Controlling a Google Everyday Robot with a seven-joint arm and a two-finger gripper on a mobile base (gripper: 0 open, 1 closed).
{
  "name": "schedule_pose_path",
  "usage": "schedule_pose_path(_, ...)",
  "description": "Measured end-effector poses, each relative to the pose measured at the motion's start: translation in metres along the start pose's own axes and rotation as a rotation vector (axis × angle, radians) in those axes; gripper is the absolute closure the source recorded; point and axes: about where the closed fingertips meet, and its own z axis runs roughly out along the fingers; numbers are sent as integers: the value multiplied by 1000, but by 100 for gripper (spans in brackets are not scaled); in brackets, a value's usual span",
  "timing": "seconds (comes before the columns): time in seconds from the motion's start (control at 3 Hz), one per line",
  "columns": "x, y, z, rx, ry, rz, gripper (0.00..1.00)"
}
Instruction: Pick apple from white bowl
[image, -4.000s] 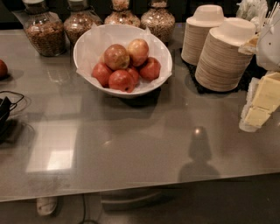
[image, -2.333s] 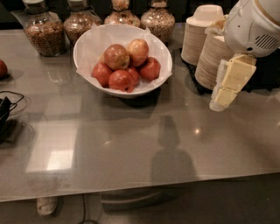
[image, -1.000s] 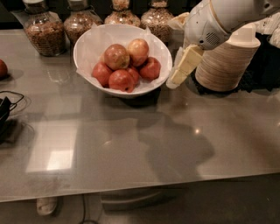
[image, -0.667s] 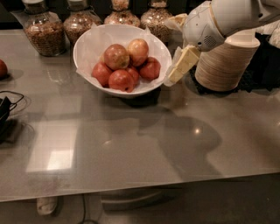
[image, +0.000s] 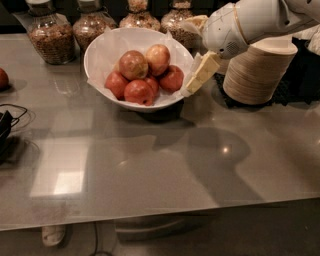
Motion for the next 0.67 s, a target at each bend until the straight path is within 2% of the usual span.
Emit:
schedule_pose_path(0.33, 6, -15, 9, 43, -13, 1, 0)
schedule_pose_path(0.67, 13, -37, 24, 63, -15, -8, 6)
